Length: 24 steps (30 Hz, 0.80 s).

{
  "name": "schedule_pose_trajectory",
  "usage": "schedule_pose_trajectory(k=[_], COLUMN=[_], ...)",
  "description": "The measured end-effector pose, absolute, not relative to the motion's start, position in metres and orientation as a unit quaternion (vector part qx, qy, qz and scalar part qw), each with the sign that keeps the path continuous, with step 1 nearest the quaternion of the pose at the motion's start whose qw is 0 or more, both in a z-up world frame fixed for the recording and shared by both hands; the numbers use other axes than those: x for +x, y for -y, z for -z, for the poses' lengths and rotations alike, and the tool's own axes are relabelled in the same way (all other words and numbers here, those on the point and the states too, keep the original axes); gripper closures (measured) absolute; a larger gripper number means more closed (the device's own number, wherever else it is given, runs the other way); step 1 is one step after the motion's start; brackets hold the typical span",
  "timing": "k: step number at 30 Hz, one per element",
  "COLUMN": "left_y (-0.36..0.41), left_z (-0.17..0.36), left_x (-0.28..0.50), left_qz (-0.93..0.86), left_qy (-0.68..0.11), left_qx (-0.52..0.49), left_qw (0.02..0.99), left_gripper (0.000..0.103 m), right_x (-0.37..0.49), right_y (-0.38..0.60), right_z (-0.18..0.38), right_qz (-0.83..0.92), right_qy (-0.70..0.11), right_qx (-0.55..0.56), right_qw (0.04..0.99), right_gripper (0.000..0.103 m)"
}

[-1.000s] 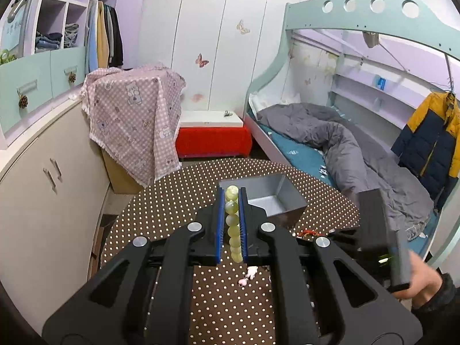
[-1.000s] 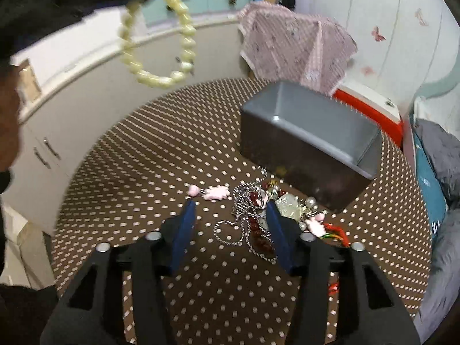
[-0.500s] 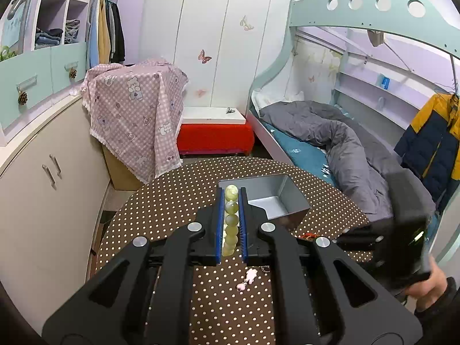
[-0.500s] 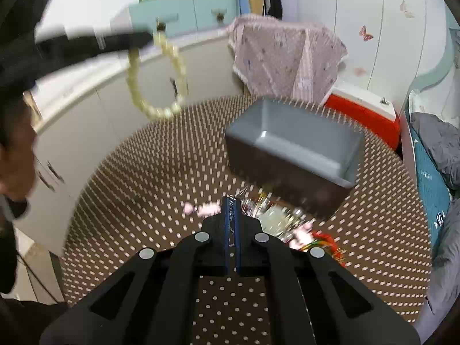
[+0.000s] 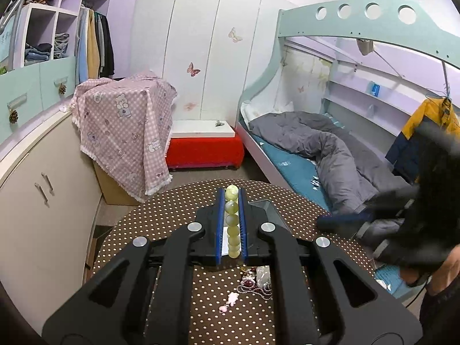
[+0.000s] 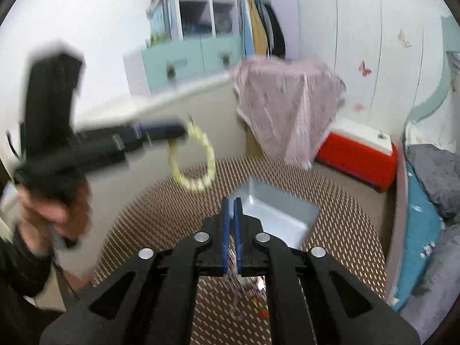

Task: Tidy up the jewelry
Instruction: 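Grasp the silver chain necklace with the right tool and lift it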

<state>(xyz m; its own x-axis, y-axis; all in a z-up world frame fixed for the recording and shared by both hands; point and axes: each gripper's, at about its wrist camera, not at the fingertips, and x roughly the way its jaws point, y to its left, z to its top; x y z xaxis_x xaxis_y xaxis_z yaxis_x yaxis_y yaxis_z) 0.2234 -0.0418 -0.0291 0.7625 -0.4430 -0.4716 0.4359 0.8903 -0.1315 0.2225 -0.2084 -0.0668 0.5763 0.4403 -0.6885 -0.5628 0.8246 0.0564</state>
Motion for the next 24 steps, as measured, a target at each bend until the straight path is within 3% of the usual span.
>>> schedule_pose_trajectory(k=[2,7,10,12,17,24], left_y=[0.041,0.037,0.037,0.036,0.033,0.031], left_z=[0.034,0.047,0.053,0.055,0.06,0.054], left_x=[0.222,0.223,0.224,0.224,0.225,0.223], left_qz=[0.234,0.229,0.227,0.225,0.221,0.219], left_qy=[-0.257,-0.273,-0.279,-0.283,-0.289,-0.282], left_qx=[-0.007,-0.012,-0.014,-0.015,-0.017,-0.026], left_qw=[0.938,0.934,0.933,0.932,0.932,0.934], left_gripper=[0.094,0.093,0.093,0.093,0.093,0.093], right_x=[0.219,0.22,0.223,0.227,0.224,0.21], right_y=[0.197,0.191,0.189,0.186,0.196,0.227], right_z=[0.108,0.172,0.187,0.197,0.188,0.115], right_qz=[-0.275,-0.242,-0.237,-0.222,-0.231,-0.273], right_qy=[-0.402,-0.444,-0.443,-0.445,-0.436,-0.372], right_qx=[-0.107,-0.118,-0.111,-0.135,-0.113,-0.029], right_qw=[0.867,0.854,0.858,0.857,0.862,0.887], right_gripper=[0.056,0.056,0.063,0.082,0.088,0.088])
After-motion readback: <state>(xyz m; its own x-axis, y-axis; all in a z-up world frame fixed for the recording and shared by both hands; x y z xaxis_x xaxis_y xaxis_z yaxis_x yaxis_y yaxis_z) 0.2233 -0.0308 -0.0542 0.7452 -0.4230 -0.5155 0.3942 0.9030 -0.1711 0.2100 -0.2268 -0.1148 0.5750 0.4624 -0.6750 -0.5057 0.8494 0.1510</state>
